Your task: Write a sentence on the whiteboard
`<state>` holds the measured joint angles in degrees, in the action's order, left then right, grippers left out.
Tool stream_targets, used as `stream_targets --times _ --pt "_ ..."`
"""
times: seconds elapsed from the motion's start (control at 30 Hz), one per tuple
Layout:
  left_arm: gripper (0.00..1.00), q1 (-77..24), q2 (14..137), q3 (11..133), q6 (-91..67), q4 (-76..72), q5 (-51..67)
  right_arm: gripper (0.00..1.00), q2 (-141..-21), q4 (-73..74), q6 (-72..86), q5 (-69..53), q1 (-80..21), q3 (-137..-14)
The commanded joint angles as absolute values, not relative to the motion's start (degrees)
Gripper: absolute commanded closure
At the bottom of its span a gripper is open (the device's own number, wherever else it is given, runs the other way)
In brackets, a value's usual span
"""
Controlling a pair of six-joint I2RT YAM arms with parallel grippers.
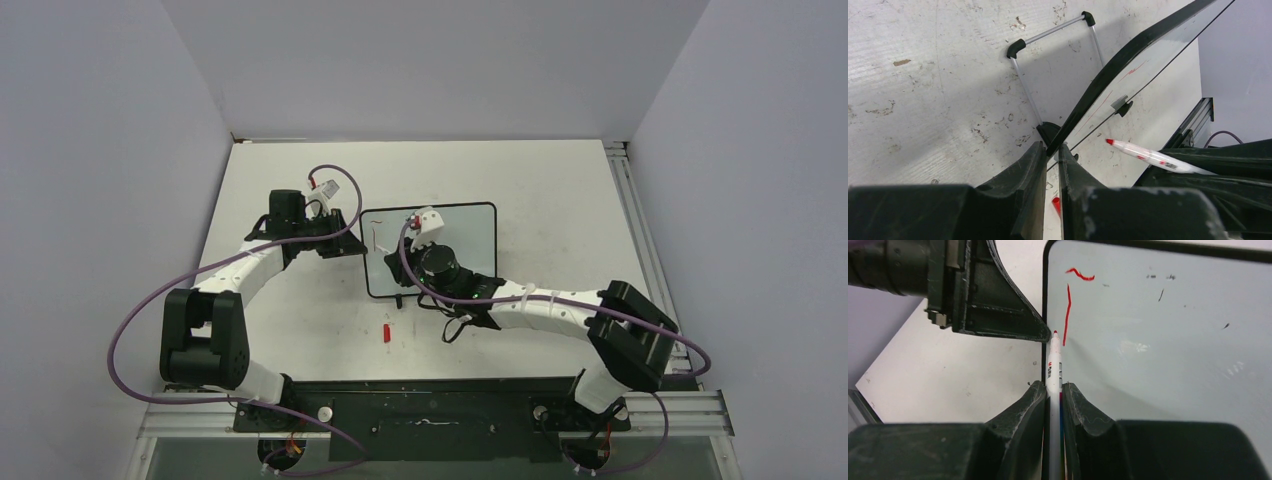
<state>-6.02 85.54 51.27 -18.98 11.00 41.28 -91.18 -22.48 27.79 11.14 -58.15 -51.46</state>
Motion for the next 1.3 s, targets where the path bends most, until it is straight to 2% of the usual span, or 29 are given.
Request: stream_targets --times 0.0,1.27 --pt "0.9 -6.42 84.86 53.61 -19.07 11.22 42.7 0.95 -86.27 -25.5 26.07 11.52 -58.41 -51.95" --pt "0.91 -6.41 85.25 53.68 -18.98 11.42 42.69 0.95 -93.03 -27.23 25.9 11.65 -55.24 -55.43"
